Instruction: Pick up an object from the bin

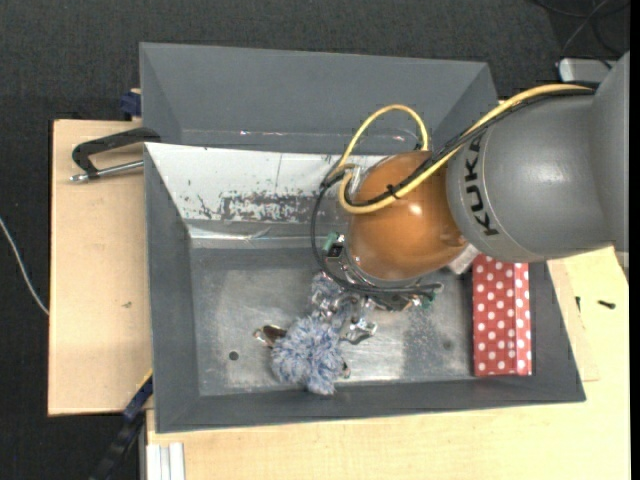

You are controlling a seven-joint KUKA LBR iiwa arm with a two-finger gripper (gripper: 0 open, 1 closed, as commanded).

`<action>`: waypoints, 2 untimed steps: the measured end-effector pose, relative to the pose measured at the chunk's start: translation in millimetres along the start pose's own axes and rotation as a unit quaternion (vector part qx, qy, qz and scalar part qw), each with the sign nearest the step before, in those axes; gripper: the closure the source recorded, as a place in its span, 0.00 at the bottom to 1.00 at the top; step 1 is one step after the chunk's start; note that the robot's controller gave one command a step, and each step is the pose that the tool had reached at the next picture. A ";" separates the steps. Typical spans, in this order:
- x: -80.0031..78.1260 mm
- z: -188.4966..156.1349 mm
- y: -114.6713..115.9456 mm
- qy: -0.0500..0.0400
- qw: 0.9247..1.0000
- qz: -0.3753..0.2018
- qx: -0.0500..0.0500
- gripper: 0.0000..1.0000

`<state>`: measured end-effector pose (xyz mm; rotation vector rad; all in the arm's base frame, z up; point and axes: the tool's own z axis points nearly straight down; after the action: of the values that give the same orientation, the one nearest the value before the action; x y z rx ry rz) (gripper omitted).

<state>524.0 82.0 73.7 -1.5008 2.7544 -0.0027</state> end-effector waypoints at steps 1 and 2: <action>0.8 -3.1 1.0 0.001 1.000 0.000 -0.001 1.00; -2.8 -56.4 -1.3 -0.003 1.000 0.001 0.001 1.00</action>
Offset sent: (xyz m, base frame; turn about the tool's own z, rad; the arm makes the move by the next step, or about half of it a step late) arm -0.0001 0.0001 0.0530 0.0000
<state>526.4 83.6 130.1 -1.4955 2.7510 -0.0021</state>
